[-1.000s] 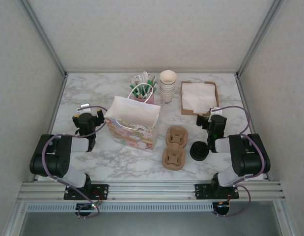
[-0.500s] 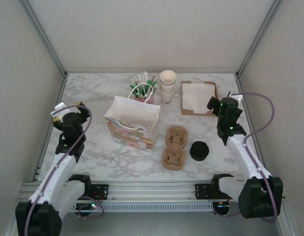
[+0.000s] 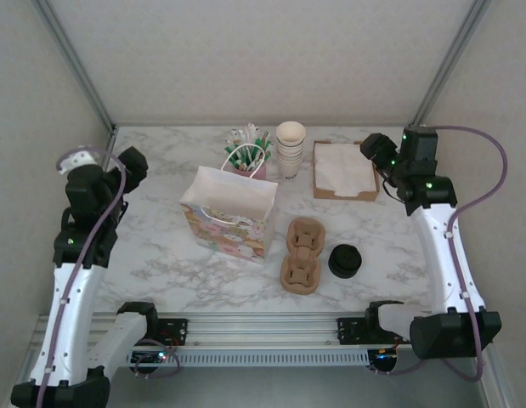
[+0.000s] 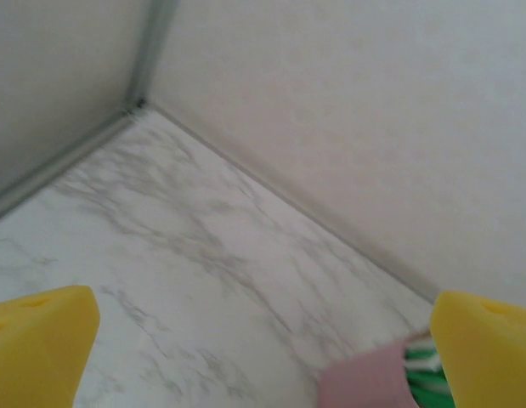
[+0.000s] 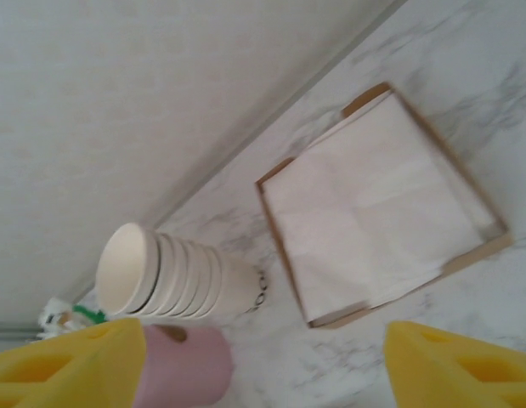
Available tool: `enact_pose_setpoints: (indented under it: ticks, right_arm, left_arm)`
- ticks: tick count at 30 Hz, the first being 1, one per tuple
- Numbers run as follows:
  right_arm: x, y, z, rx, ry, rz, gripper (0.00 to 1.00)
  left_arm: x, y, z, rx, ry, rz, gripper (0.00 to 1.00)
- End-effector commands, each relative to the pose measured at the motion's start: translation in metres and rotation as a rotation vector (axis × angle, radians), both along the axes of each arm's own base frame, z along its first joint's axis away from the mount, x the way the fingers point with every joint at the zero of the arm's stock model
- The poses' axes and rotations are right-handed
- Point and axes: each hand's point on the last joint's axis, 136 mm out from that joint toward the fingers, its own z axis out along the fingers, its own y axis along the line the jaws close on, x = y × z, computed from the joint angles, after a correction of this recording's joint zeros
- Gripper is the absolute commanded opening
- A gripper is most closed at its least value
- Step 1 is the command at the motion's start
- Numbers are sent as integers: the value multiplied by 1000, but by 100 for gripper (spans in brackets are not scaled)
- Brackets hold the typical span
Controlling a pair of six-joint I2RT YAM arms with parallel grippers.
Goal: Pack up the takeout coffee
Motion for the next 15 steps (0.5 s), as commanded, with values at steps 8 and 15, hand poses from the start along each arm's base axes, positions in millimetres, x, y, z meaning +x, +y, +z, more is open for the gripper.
enact_pose_setpoints:
  ticks: [8, 15]
  right_arm:
    - [27, 69, 4, 109, 30, 160, 55]
    - [48, 95, -15, 84, 58, 196, 47]
  left_arm:
    - [-2, -50, -55, -21, 225, -312, 100]
    - [5, -60, -77, -94, 337, -339, 93]
